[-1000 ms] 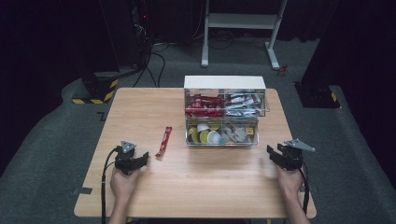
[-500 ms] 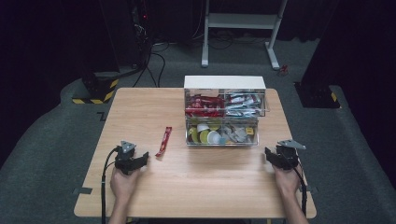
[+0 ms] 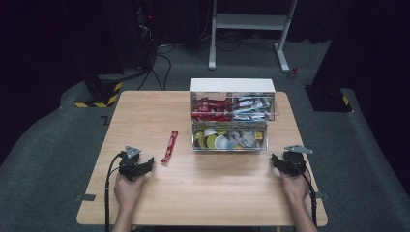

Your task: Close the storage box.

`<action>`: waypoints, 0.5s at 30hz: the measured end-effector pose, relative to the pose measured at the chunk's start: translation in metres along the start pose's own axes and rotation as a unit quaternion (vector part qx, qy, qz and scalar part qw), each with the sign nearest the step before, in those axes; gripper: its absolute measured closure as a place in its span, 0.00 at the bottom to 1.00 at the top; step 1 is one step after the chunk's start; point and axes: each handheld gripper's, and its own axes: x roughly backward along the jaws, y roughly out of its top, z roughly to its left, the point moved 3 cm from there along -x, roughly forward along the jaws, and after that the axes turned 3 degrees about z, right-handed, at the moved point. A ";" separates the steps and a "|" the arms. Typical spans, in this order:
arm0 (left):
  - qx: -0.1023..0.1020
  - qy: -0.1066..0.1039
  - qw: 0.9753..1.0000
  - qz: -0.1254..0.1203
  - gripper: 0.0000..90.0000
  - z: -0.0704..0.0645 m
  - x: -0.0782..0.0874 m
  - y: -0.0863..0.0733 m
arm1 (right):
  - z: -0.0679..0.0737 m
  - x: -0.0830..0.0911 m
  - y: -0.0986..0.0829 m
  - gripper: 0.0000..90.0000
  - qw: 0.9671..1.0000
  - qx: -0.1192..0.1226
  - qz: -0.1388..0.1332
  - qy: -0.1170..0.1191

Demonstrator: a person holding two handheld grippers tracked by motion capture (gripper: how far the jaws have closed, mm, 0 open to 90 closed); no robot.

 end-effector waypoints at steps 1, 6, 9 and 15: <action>0.000 0.000 1.000 0.000 0.38 0.000 0.000 0.000 | 0.000 0.000 0.000 0.48 1.000 0.000 0.001 0.001; 0.000 0.000 1.000 0.000 0.37 0.000 0.000 0.000 | -0.001 0.001 -0.001 0.43 1.000 -0.005 0.003 -0.008; -0.001 0.001 1.000 -0.001 0.37 0.000 0.000 0.000 | 0.000 0.001 -0.001 0.42 1.000 -0.008 0.003 -0.007; 0.000 0.001 1.000 -0.002 0.38 0.000 0.000 0.000 | 0.000 0.001 -0.001 0.39 1.000 0.000 0.004 -0.003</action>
